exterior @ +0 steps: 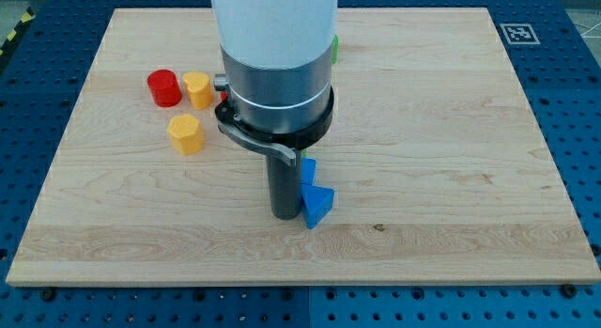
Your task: Move the blue triangle left a bit
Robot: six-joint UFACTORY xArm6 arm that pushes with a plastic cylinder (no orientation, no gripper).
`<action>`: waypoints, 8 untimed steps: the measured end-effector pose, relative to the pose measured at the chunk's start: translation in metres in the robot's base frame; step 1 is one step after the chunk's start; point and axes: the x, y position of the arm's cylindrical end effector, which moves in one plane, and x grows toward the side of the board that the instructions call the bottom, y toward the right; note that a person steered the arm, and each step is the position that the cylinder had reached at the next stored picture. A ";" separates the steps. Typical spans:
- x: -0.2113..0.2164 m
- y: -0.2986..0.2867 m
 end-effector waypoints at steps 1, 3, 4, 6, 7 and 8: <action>0.025 -0.003; 0.055 0.040; 0.035 0.048; -0.004 0.048; -0.011 0.047; -0.017 0.044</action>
